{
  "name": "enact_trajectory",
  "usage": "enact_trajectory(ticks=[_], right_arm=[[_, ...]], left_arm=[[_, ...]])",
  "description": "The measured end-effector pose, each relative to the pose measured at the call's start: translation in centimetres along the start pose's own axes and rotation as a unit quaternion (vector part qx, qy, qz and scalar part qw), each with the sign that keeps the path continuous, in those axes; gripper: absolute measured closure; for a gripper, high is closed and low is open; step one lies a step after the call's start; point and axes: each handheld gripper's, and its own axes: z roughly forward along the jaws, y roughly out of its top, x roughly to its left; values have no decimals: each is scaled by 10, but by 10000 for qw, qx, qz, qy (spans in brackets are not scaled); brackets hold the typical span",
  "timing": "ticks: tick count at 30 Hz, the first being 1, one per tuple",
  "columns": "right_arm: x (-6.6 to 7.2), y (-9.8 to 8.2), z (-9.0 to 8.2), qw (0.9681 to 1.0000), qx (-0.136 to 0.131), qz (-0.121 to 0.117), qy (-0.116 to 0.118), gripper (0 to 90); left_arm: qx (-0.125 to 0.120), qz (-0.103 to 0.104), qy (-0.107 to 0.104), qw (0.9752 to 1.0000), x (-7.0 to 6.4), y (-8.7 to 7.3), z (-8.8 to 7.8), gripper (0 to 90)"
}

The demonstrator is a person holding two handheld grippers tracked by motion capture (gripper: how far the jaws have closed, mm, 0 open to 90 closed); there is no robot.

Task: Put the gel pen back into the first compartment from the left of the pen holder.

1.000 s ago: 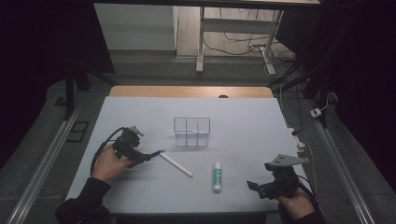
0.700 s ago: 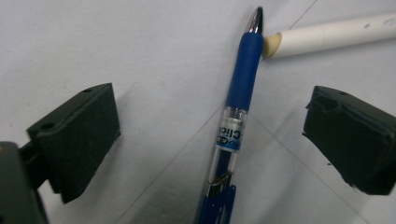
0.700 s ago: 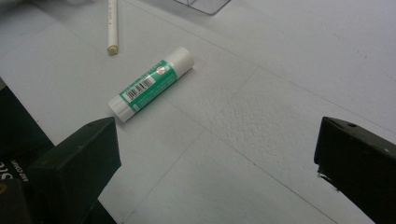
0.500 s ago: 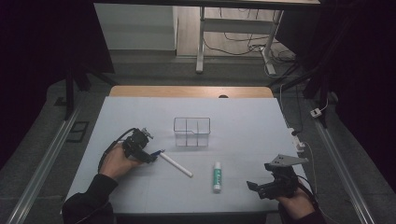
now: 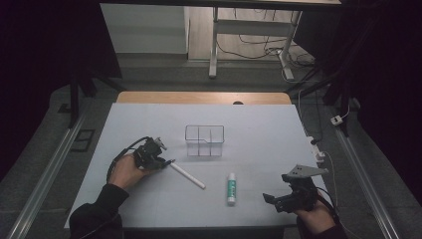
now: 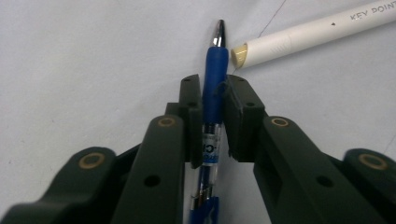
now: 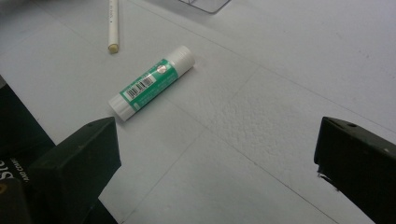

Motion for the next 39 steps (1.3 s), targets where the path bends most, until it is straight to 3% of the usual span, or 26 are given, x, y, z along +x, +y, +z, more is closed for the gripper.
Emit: enact_trajectory(ticks=[4, 6, 10, 11, 14, 19, 22, 31, 39], right_arm=[[0, 0, 0, 10000, -2, 2, 3, 6], [0, 0, 0, 10000, -4, 5, 4, 6], [0, 0, 0, 10000, -9, 5, 4, 6], [0, 0, 0, 10000, -16, 13, 17, 6], [0, 0, 0, 10000, -16, 18, 19, 6], [0, 0, 0, 10000, -14, 25, 17, 6], [0, 0, 0, 10000, -9, 27, 12, 6], [-1, 0, 0, 10000, -10, 45, -7, 6], [-1, 0, 1, 10000, 16, 54, 28, 6]], left_arm=[[-16, -88, -72, 9999, 2, 0, 0, 789], [-78, -275, -149, 9995, 6, -2, -1, 790], [-322, -425, -205, 9984, 10, -5, -6, 791], [-464, -550, -229, 9971, 12, -5, -11, 791], [-702, -663, -249, 9950, 13, -6, -19, 791], [-1079, -642, -167, 9919, 12, -5, -32, 792], [-1314, -672, -201, 9888, 11, -3, -40, 792], [-1699, -599, -147, 9835, 7, 12, -56, 791], [-2050, -596, -99, 9769, 7, 32, -70, 791]])
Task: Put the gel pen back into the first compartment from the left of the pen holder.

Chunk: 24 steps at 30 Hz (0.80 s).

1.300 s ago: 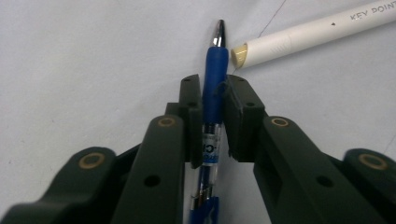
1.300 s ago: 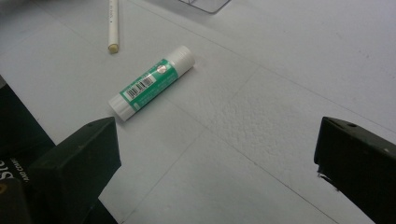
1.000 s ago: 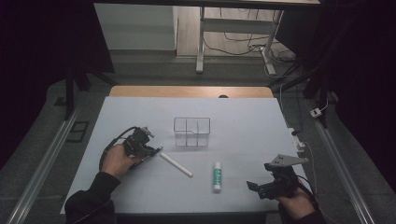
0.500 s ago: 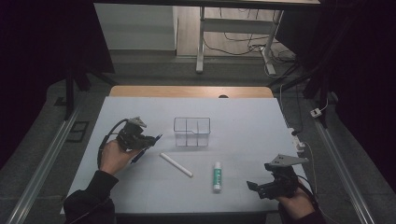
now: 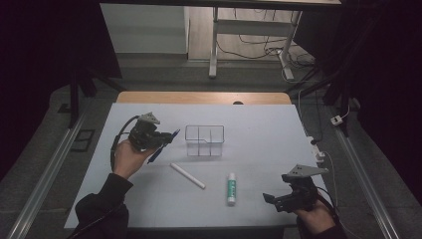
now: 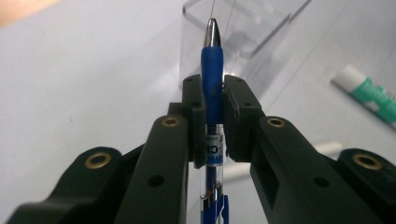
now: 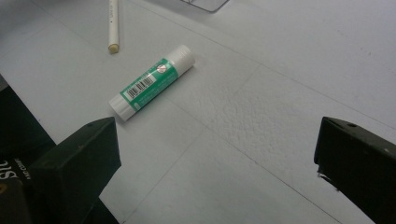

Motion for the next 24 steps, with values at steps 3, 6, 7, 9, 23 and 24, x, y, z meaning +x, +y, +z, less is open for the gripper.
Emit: enact_trajectory(ticks=[3, 6, 7, 9, 23, 24], right_arm=[[0, 0, 0, 10000, 14, -20, -4, 6], [0, 0, 0, 10000, 27, -28, -1, 6], [0, 0, 0, 10000, 9, -21, -5, 6], [0, 0, 0, 10000, 10, -16, -1, 6], [0, 0, 0, 10000, 4, -8, 6, 6], [0, 0, 0, 10000, 3, -8, 7, 6]], left_arm=[[-126, 13, 7, 9999, -1, 10, -2, 791], [-213, 51, 27, 9998, -3, 21, -2, 791], [-252, 47, 10, 9997, -3, 25, -1, 791], [-301, 65, 21, 9995, -4, 31, 0, 791], [-551, 177, 38, 9983, -9, 67, 17, 791], [-572, 176, 37, 9982, -9, 68, 19, 791]])
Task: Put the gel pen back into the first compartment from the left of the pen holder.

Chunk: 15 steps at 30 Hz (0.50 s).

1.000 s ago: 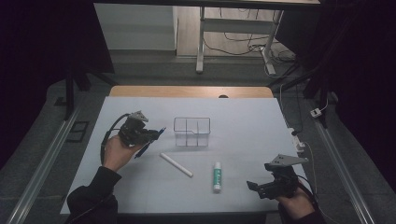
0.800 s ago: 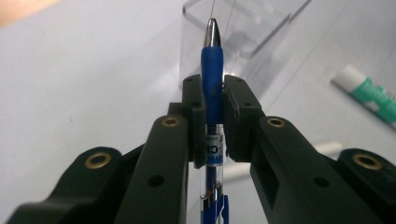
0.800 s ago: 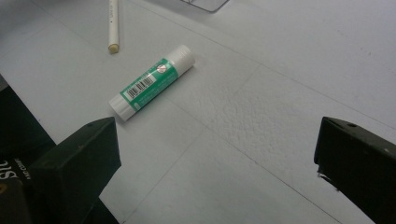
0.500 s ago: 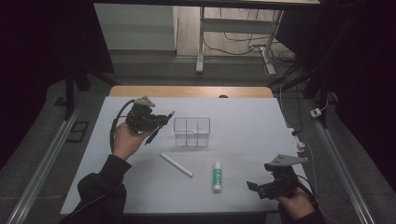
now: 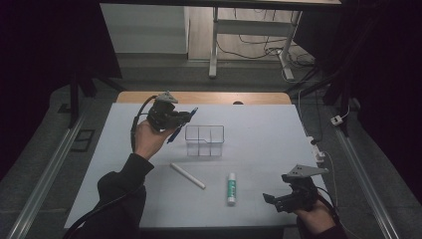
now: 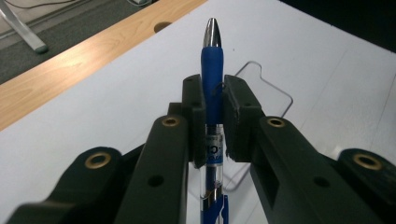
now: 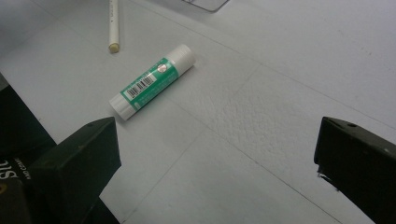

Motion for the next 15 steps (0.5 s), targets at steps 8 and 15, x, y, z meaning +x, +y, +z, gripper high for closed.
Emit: enact_trajectory(ticks=[8, 15], right_arm=[[0, 0, 0, 10000, -4, 11, 19, 6], [-1, 0, -1, 10000, -6, 13, 36, 6]], left_arm=[[-198, -44, -82, 9998, -2, 11, 14, 790], [-369, -75, -138, 9992, -4, 21, 23, 790]])
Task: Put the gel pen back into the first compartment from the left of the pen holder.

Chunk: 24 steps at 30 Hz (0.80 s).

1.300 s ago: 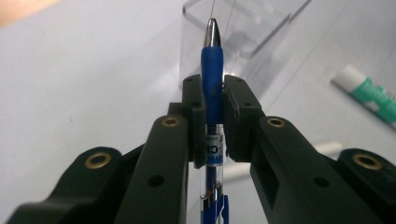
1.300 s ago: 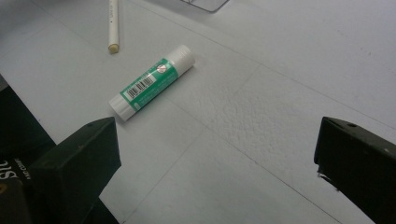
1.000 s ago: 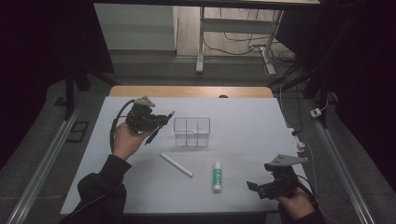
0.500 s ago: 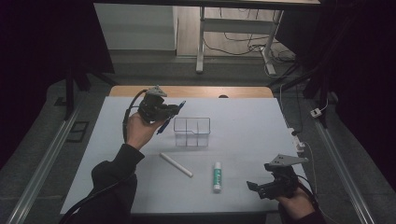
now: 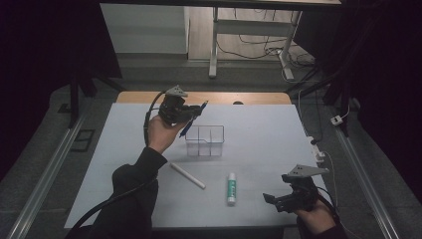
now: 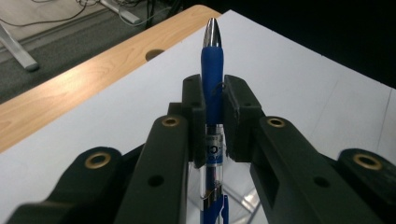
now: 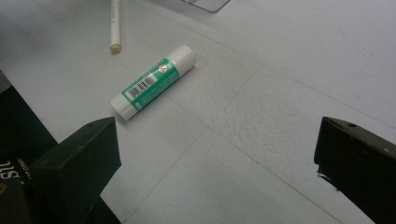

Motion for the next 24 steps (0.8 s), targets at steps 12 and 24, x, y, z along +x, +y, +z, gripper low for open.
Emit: enact_trajectory(ticks=[12, 24], right_arm=[[0, -1, -1, 10000, -9, -2, 23, 6], [0, -1, -1, 10000, -2, 0, 35, 6]], left_arm=[[-86, 132, -96, 9998, -4, 1, 20, 789], [33, 222, -134, 9997, -2, -11, 27, 786]])
